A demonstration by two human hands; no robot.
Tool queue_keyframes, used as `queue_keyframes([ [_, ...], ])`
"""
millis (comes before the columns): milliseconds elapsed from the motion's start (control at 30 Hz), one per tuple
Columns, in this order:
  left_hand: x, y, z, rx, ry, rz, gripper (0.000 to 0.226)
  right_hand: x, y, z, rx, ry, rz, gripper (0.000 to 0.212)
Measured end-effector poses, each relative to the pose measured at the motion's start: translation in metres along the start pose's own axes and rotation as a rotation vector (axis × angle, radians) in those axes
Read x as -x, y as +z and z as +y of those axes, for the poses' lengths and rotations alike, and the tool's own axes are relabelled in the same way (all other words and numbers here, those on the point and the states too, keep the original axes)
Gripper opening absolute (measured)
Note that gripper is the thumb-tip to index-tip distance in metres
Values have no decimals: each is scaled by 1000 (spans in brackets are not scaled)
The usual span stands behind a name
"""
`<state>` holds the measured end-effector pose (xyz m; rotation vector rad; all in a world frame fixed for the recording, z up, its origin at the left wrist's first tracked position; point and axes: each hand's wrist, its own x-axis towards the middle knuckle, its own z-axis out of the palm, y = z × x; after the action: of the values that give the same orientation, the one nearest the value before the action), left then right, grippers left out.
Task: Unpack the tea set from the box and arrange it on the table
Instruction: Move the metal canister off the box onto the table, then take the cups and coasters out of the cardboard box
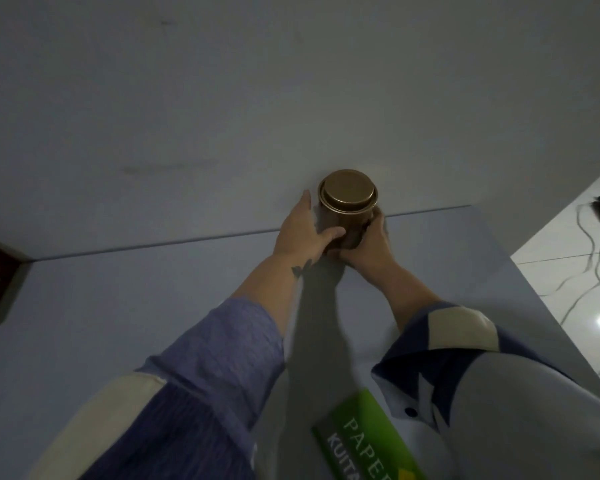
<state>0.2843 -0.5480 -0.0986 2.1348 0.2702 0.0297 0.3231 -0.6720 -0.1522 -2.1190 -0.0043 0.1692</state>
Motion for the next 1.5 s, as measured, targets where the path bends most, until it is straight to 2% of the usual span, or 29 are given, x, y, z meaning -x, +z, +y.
queue_keyframes([
  [100,15,-25,-4,-197,17,-18,88,20,-5,-8,204,97,-25,117],
  [233,49,-71,-14,-362,37,-73,74,60,3,-35,399,183,-95,86],
  [300,72,-98,-21,-402,43,-61,71,81,16,-59,428,144,-166,76],
  [400,109,-146,-39,-468,40,12,68,111,44,-101,495,31,-218,71],
  [600,179,-257,-95,-530,-30,127,65,184,116,-186,449,-108,-301,62],
  [833,258,-387,-177,-451,-120,254,56,268,221,-261,403,-217,-372,62],
  [933,284,-427,-210,-408,-164,305,59,292,264,-281,387,-232,-388,62],
  [1000,295,-449,-229,-353,-170,339,49,303,289,-292,370,-231,-399,61],
  [1233,294,-501,-284,-220,-220,476,36,304,363,-315,273,-201,-454,59],
  [1500,251,-525,-339,-58,-357,572,49,256,431,-325,51,-78,-367,57],
])
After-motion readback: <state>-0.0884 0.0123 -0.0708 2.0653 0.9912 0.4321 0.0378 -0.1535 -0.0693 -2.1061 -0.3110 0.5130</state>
